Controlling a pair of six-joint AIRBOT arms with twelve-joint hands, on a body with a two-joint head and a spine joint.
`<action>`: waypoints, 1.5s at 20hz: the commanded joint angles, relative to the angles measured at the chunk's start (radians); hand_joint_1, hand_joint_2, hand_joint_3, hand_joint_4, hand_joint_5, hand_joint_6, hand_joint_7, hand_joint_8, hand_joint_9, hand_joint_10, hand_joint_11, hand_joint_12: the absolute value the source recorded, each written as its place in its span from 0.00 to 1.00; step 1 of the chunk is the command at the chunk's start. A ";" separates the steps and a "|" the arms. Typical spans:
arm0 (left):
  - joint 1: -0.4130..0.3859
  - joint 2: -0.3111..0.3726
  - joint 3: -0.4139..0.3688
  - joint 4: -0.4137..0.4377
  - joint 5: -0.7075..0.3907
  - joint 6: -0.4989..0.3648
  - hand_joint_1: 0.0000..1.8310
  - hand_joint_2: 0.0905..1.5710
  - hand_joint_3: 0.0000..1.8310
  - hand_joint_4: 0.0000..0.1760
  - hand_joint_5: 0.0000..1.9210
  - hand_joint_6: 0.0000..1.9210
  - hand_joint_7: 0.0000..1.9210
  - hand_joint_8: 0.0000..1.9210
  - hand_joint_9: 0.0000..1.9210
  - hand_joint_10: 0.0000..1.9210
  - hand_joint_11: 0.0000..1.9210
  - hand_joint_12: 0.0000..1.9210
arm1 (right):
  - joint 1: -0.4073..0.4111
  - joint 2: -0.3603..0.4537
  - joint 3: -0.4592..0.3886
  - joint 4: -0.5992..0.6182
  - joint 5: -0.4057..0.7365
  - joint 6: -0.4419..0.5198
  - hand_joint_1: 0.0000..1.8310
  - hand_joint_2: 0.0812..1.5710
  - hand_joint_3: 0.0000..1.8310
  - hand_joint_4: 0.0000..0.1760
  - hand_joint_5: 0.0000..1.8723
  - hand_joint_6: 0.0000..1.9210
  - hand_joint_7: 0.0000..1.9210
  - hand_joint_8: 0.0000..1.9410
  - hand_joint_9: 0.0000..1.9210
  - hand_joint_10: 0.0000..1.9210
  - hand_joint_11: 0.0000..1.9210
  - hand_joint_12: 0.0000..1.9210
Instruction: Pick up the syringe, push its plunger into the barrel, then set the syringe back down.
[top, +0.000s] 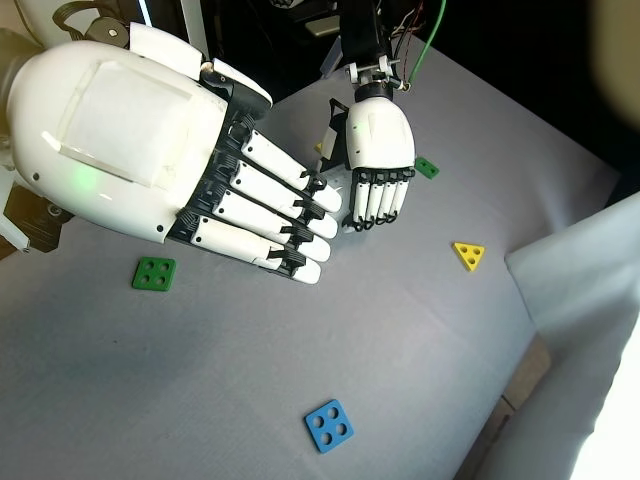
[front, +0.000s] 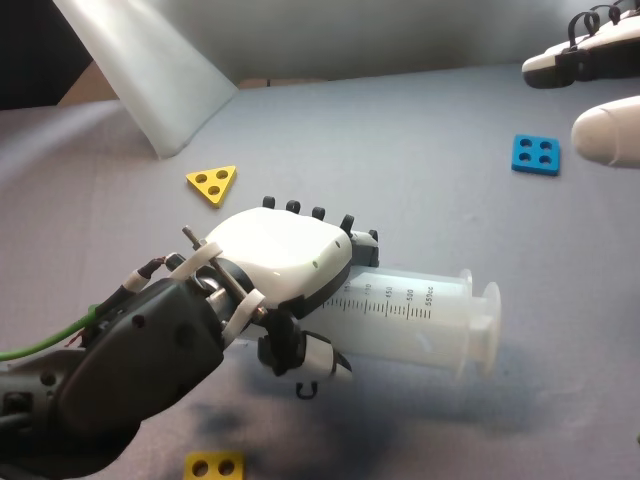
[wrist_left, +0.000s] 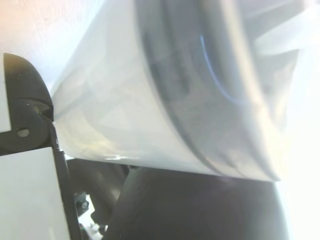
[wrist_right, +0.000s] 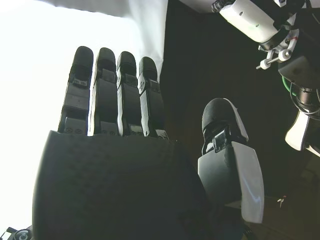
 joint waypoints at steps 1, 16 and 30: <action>-0.008 -0.004 0.001 0.054 -0.080 -0.005 0.74 0.75 0.00 0.00 0.36 0.68 0.43 0.70 0.42 0.68 0.34 0.56 | 0.009 0.000 -0.009 0.018 -0.002 0.003 0.00 0.79 0.00 0.00 0.17 0.00 0.15 0.00 0.12 0.00 0.00 0.26; -0.001 -0.004 -0.003 0.064 -0.080 -0.022 0.34 0.49 0.00 0.00 0.11 0.00 0.12 0.00 0.13 0.00 0.00 0.29 | 0.006 0.001 -0.014 0.018 0.092 -0.054 0.00 0.80 0.00 0.00 0.17 0.00 0.15 0.00 0.12 0.00 0.00 0.26; -0.167 0.046 0.041 0.125 0.117 -0.046 0.28 0.50 0.00 0.00 0.12 0.00 0.12 0.00 0.12 0.00 0.00 0.25 | 0.006 0.001 -0.015 0.018 0.092 -0.055 0.00 0.80 0.00 0.00 0.18 0.00 0.16 0.00 0.13 0.00 0.00 0.26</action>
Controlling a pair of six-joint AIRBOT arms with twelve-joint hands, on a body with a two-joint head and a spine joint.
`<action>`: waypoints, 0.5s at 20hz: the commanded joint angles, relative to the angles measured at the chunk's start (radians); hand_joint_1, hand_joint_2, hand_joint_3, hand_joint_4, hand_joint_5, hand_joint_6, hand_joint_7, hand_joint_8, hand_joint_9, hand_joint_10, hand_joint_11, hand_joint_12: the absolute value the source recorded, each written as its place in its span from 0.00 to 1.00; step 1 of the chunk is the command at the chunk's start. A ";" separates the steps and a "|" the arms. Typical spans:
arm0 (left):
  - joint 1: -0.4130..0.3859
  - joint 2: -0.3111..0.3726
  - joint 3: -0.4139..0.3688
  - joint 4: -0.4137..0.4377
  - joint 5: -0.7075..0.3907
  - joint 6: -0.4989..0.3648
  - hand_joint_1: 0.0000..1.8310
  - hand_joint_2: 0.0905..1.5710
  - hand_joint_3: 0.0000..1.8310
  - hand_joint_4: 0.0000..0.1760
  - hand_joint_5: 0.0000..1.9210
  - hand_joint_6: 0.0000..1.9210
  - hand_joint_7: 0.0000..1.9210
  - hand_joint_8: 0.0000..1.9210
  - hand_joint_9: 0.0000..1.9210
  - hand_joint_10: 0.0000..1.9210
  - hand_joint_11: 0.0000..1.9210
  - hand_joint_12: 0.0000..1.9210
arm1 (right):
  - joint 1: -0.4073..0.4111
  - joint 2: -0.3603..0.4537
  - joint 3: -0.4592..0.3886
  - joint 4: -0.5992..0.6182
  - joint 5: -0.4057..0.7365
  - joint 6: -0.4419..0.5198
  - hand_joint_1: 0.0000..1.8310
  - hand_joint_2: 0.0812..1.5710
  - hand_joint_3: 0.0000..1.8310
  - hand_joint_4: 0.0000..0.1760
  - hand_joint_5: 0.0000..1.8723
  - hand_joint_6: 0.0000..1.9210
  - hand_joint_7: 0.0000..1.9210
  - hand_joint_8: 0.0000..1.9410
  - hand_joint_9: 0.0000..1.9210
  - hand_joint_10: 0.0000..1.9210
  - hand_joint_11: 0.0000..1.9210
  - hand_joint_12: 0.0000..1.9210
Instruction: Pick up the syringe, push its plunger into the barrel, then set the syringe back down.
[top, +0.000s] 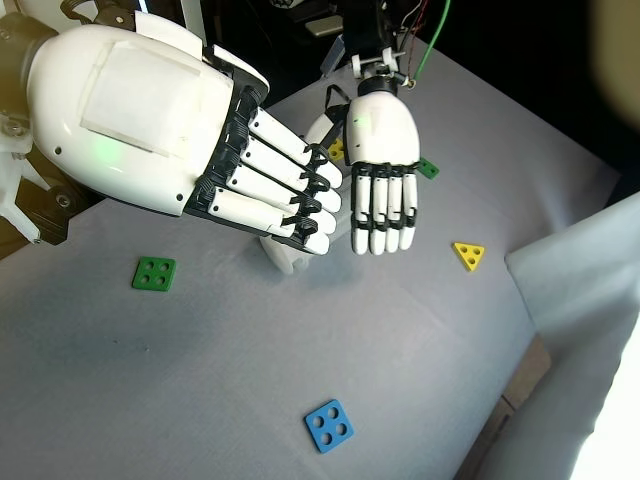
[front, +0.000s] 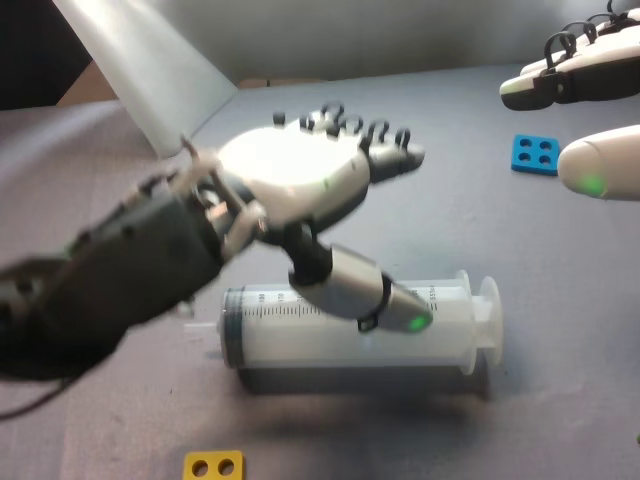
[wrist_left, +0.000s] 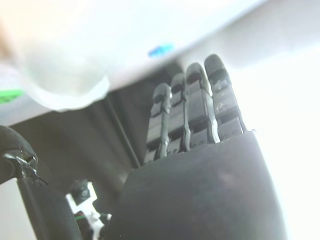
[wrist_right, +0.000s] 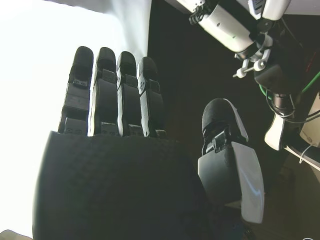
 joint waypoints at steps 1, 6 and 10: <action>-0.037 0.010 0.004 0.050 -0.004 -0.009 0.27 0.50 0.00 0.00 0.12 0.00 0.12 0.00 0.12 0.01 0.00 0.25 | 0.009 0.001 -0.001 0.019 0.028 0.001 0.00 0.80 0.00 0.00 0.18 0.00 0.16 0.00 0.13 0.00 0.00 0.28; -0.144 0.121 0.012 0.581 0.158 -0.522 0.30 0.54 0.00 0.00 0.22 0.00 0.24 0.00 0.24 0.01 0.05 0.41 | 0.009 0.000 -0.012 0.019 0.028 0.001 0.00 0.80 0.00 0.00 0.23 0.01 0.23 0.01 0.19 0.02 0.00 0.43; -0.212 0.240 -0.010 1.212 0.158 -1.099 0.30 0.72 0.00 0.00 0.41 0.29 0.39 0.43 0.35 0.48 0.21 0.66 | 0.009 0.000 -0.015 0.019 0.028 -0.007 0.00 0.83 0.00 0.00 0.36 0.01 0.45 0.03 0.37 0.12 0.04 0.70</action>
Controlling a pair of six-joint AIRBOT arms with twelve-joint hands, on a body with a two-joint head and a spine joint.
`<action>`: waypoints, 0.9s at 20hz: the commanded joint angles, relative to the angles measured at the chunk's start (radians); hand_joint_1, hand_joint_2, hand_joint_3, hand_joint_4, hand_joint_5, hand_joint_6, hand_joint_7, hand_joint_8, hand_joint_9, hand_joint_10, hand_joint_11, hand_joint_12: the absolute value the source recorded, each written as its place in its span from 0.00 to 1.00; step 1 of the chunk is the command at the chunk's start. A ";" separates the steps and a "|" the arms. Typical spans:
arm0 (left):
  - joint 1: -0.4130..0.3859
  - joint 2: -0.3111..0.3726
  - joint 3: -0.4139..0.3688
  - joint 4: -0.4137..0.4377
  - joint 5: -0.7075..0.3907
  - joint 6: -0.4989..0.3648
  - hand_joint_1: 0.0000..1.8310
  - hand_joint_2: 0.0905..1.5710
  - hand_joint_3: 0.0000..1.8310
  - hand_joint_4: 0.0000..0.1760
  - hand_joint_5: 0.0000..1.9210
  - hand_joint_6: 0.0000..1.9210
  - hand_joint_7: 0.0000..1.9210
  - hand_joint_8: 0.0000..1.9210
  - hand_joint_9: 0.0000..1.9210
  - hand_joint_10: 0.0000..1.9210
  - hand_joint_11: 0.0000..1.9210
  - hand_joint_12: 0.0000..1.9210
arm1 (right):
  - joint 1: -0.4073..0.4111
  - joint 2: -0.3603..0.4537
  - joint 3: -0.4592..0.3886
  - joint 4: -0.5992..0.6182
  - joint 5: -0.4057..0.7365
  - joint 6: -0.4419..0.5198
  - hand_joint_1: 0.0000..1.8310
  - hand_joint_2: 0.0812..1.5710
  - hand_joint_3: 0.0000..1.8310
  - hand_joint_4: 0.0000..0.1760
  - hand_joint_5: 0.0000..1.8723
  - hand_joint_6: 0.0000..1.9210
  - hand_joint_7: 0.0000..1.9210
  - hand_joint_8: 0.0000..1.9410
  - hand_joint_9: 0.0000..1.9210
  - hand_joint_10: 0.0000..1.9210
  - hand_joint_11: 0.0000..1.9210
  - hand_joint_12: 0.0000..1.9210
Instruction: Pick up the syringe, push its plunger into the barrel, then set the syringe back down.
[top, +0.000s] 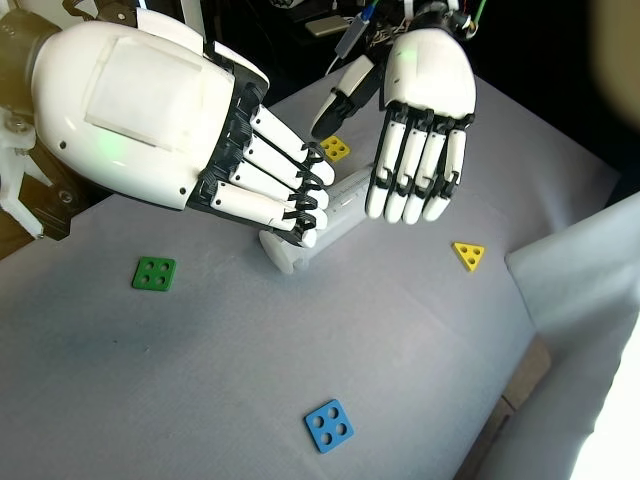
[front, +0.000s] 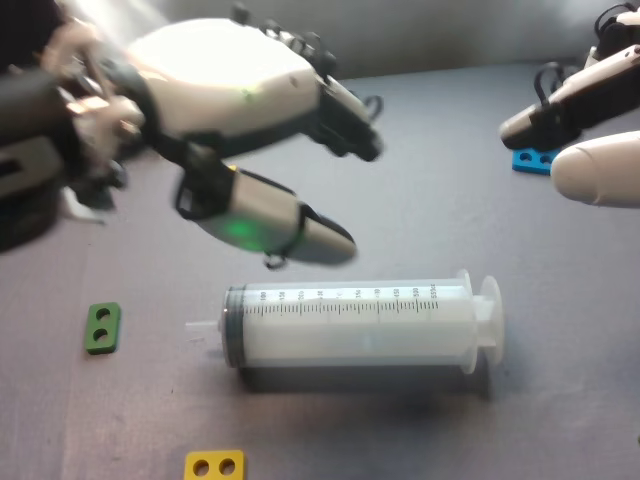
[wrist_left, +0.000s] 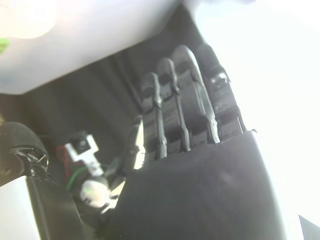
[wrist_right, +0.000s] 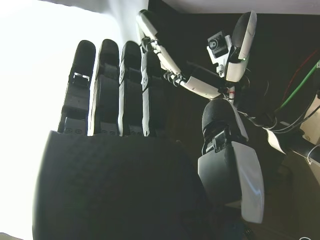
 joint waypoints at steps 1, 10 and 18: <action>-0.023 0.015 -0.010 0.104 -0.112 -0.103 0.29 0.76 0.00 0.00 0.36 0.55 0.35 0.72 0.30 0.75 0.21 0.81 | 0.010 0.000 -0.001 0.019 0.025 -0.003 0.00 0.84 0.00 0.00 0.39 0.00 0.50 0.05 0.36 0.28 0.07 0.74; -0.159 0.059 -0.003 0.961 -0.204 -0.880 0.23 0.99 0.00 0.00 0.54 1.00 0.61 1.00 0.61 1.00 0.62 1.00 | 0.011 0.000 -0.002 0.019 0.025 -0.009 0.06 0.86 0.00 0.00 0.49 1.00 0.51 1.00 0.51 1.00 0.49 1.00; -0.171 0.060 -0.002 0.969 -0.179 -0.895 0.27 1.00 0.03 0.00 0.52 1.00 0.61 1.00 0.62 1.00 0.61 1.00 | 0.011 0.000 -0.002 0.019 0.026 -0.010 0.19 0.99 0.00 0.00 0.58 1.00 0.63 1.00 0.64 1.00 0.62 1.00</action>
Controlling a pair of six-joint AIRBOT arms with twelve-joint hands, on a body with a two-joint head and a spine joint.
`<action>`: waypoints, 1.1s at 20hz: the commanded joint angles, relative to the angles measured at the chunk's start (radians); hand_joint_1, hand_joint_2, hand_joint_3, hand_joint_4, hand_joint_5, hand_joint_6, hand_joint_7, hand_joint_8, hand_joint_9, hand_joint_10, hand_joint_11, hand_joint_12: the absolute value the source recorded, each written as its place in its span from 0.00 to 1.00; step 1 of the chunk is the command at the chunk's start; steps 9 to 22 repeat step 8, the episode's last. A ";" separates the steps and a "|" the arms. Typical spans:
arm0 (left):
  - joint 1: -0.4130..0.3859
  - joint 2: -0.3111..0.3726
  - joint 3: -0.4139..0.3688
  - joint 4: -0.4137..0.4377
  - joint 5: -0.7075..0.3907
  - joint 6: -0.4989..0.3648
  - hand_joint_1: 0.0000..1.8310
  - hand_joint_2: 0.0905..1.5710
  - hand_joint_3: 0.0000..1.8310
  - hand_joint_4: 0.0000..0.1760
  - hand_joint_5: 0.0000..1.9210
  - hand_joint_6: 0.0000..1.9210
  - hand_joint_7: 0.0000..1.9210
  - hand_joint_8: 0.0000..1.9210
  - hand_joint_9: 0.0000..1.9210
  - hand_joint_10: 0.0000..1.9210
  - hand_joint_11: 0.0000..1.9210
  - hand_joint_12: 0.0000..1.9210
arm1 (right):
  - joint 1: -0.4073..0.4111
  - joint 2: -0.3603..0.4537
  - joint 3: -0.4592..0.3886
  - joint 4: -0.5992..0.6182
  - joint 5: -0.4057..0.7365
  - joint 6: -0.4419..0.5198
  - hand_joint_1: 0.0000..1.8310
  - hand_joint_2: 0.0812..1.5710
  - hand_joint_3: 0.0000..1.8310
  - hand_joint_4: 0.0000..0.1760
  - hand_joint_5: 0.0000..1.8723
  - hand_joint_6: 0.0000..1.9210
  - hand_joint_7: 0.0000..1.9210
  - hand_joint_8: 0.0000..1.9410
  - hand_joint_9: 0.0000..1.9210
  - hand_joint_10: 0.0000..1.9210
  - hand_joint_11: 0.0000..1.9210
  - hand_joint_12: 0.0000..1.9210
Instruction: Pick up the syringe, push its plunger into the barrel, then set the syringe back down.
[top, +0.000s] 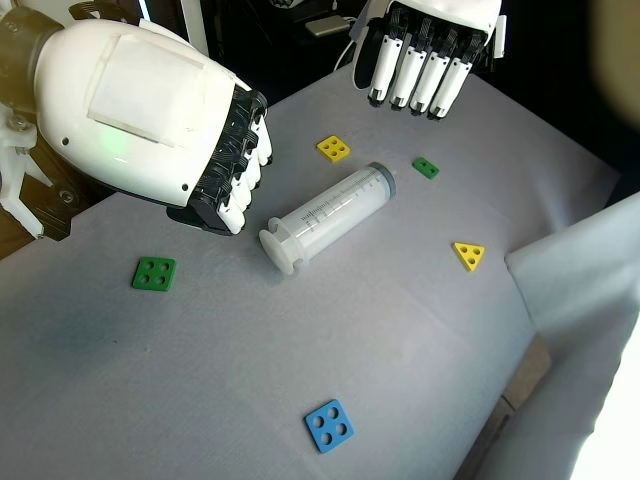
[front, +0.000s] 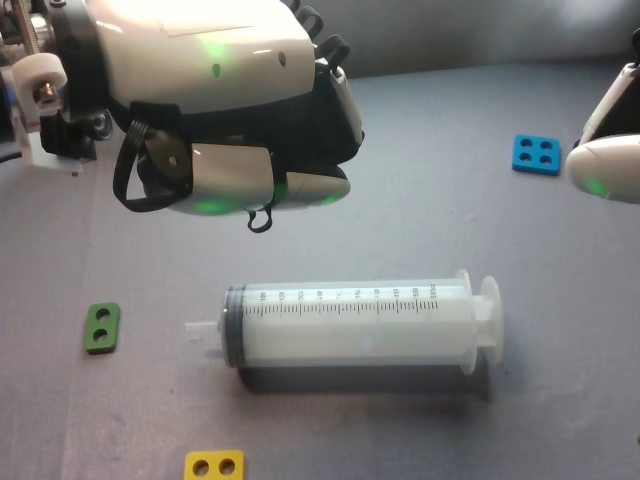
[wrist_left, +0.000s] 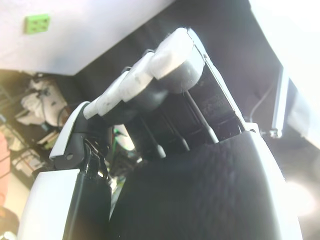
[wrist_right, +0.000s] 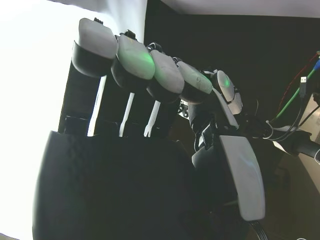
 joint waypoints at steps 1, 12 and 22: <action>-0.014 -0.004 -0.003 -0.035 -0.011 -0.006 0.27 1.00 0.03 0.00 0.51 1.00 0.61 1.00 0.61 1.00 0.61 1.00 | 0.011 -0.001 -0.002 0.019 0.028 0.001 0.20 0.98 0.00 0.00 0.58 1.00 0.63 1.00 0.63 1.00 0.61 1.00; -0.017 -0.004 -0.011 -0.036 0.002 -0.013 0.30 1.00 0.01 0.00 0.51 1.00 0.60 1.00 0.60 1.00 0.60 1.00 | 0.011 -0.001 -0.006 0.019 0.029 0.001 0.20 0.97 0.00 0.00 0.56 1.00 0.62 1.00 0.61 1.00 0.59 1.00; -0.017 -0.004 -0.011 -0.036 0.002 -0.013 0.30 1.00 0.01 0.00 0.51 1.00 0.60 1.00 0.60 1.00 0.60 1.00 | 0.011 -0.001 -0.006 0.019 0.029 0.001 0.20 0.97 0.00 0.00 0.56 1.00 0.62 1.00 0.61 1.00 0.59 1.00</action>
